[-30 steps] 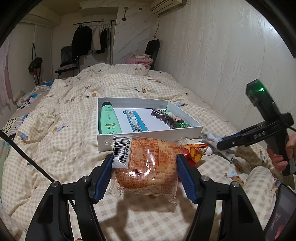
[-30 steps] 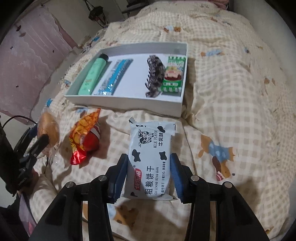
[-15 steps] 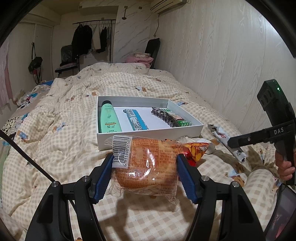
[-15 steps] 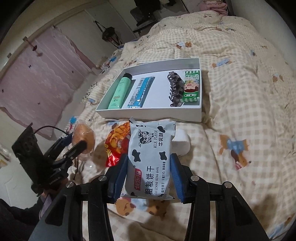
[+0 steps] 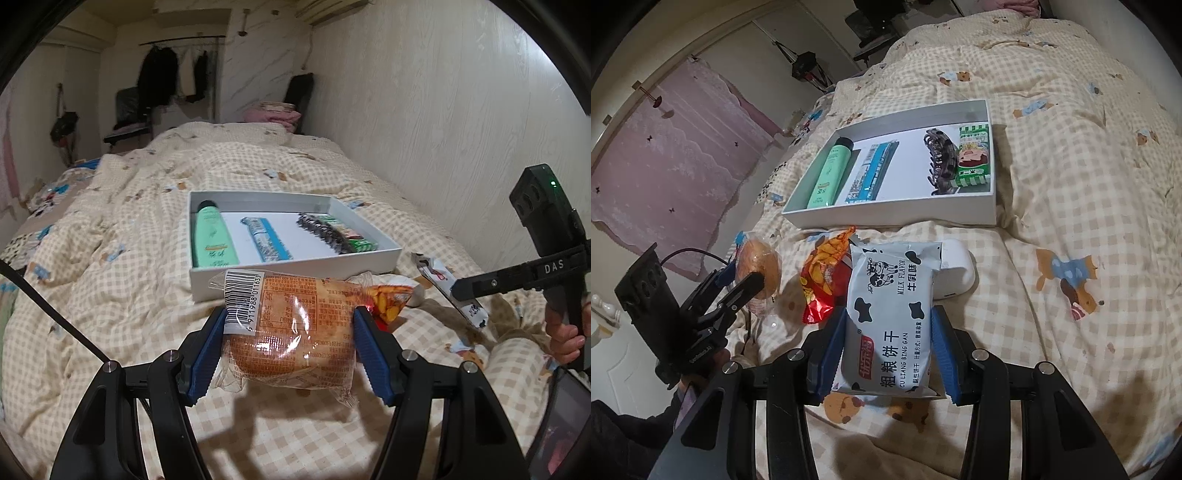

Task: Organize objects
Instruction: 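Lift the biscuit packet and carry it over the white box with the right gripper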

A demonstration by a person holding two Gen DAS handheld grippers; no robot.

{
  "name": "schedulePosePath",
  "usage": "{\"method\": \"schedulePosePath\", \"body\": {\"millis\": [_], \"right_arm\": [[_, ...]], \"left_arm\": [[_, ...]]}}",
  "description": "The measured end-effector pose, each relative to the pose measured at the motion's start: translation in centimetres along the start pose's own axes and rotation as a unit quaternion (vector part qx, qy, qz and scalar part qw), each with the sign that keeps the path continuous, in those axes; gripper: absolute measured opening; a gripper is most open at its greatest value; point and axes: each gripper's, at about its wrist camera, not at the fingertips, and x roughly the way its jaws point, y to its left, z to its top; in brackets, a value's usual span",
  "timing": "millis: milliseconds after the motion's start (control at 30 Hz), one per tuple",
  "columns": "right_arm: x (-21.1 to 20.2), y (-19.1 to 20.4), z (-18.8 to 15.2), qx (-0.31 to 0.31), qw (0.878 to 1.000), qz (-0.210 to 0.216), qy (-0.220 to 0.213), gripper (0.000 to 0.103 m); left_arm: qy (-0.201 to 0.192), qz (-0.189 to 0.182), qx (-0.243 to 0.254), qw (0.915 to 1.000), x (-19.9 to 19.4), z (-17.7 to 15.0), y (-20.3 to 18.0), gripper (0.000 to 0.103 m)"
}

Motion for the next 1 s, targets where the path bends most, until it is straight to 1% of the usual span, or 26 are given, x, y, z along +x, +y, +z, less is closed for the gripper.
{"method": "schedulePosePath", "body": {"millis": [133,200,333,367,467,567,633,700,767,800,867,900,933,1000], "right_arm": [[-1.3,0.5,0.9,0.004,1.0,0.014,-0.017,0.047],[-2.3,1.3,1.7,-0.009,0.999,0.014,-0.034,0.047],[-3.8,2.2,3.6,-0.022,0.998,0.02,-0.064,0.047],[-4.3,2.4,4.5,-0.024,0.997,0.021,-0.077,0.047],[-5.3,3.3,6.5,-0.038,0.993,0.017,-0.113,0.047],[-5.9,4.0,8.2,-0.05,0.99,0.012,-0.135,0.047],[-6.1,4.5,9.3,-0.059,0.988,0.002,-0.146,0.047],[-5.9,4.8,10.4,-0.066,0.985,-0.013,-0.159,0.047],[-5.5,4.8,11.4,-0.071,0.983,-0.028,-0.167,0.047],[-5.2,4.8,11.6,-0.071,0.982,-0.035,-0.17,0.047],[-4.3,4.5,12.2,-0.066,0.981,-0.044,-0.175,0.047],[-3.8,4.3,12.3,-0.063,0.981,-0.046,-0.176,0.047],[-3.4,4.1,12.4,-0.06,0.981,-0.048,-0.178,0.047],[-2.2,3.5,12.7,-0.052,0.981,-0.047,-0.18,0.047]], "left_arm": [[-0.015,0.004,-0.008,0.9998,-1.2,2.1,1.1,0.071],[-0.023,0.01,-0.009,0.9997,-1.7,3.3,1.8,0.071],[-0.039,0.048,0.006,0.9981,-2.3,5.9,2.5,0.071],[-0.043,0.056,0.008,0.9975,-2.4,6.6,2.7,0.071],[-0.054,0.061,0.007,0.9967,-2.3,9.1,3.3,0.071],[-0.061,0.067,0.009,0.9958,-1.9,10.9,3.8,0.071],[-0.069,0.071,0.009,0.995,-1.5,12.1,4.1,0.071],[-0.069,0.074,0.006,0.9949,-0.8,13.0,4.3,0.071],[-0.06,0.076,-0.007,0.9953,0.3,13.7,4.5,0.071],[-0.055,0.085,-0.011,0.9948,0.9,14.0,4.6,0.071],[-0.043,0.124,-0.011,0.9913,2.4,14.1,4.6,0.071],[-0.04,0.131,-0.009,0.9905,3.0,14.3,4.7,0.071],[-0.037,0.135,-0.01,0.9902,3.7,14.3,4.8,0.071],[-0.028,0.128,-0.018,0.9913,5.0,14.2,5.0,0.071]]}}
